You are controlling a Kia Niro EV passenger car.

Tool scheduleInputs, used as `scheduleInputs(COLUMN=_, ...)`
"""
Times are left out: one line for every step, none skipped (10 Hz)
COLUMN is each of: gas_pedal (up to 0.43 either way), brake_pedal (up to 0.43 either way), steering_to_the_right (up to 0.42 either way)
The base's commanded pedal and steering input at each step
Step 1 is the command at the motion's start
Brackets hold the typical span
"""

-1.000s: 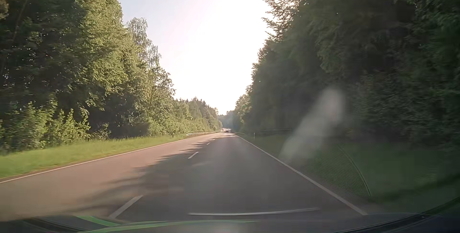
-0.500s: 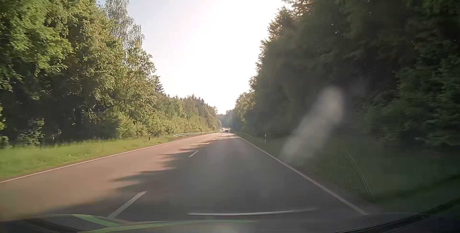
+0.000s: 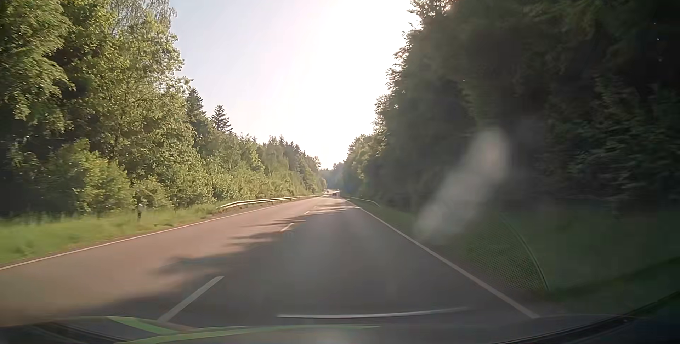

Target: Follow the waypoints while adhering to traffic rules and regulations

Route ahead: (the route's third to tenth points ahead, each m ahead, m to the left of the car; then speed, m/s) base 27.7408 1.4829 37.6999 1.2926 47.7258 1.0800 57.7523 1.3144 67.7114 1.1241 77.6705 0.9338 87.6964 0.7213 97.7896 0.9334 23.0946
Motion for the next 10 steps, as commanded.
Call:
scheduleInputs(gas_pedal=0.150, brake_pedal=0.000, steering_to_the_right=0.002)
scheduleInputs(gas_pedal=0.150, brake_pedal=0.000, steering_to_the_right=0.002)
scheduleInputs(gas_pedal=0.150, brake_pedal=0.000, steering_to_the_right=0.002)
scheduleInputs(gas_pedal=0.150, brake_pedal=0.000, steering_to_the_right=0.002)
scheduleInputs(gas_pedal=0.138, brake_pedal=0.000, steering_to_the_right=0.002)
scheduleInputs(gas_pedal=0.110, brake_pedal=0.000, steering_to_the_right=0.002)
scheduleInputs(gas_pedal=0.047, brake_pedal=0.000, steering_to_the_right=0.002)
scheduleInputs(gas_pedal=0.000, brake_pedal=0.000, steering_to_the_right=0.002)
scheduleInputs(gas_pedal=0.000, brake_pedal=0.000, steering_to_the_right=0.001)
scheduleInputs(gas_pedal=0.000, brake_pedal=0.000, steering_to_the_right=0.000)
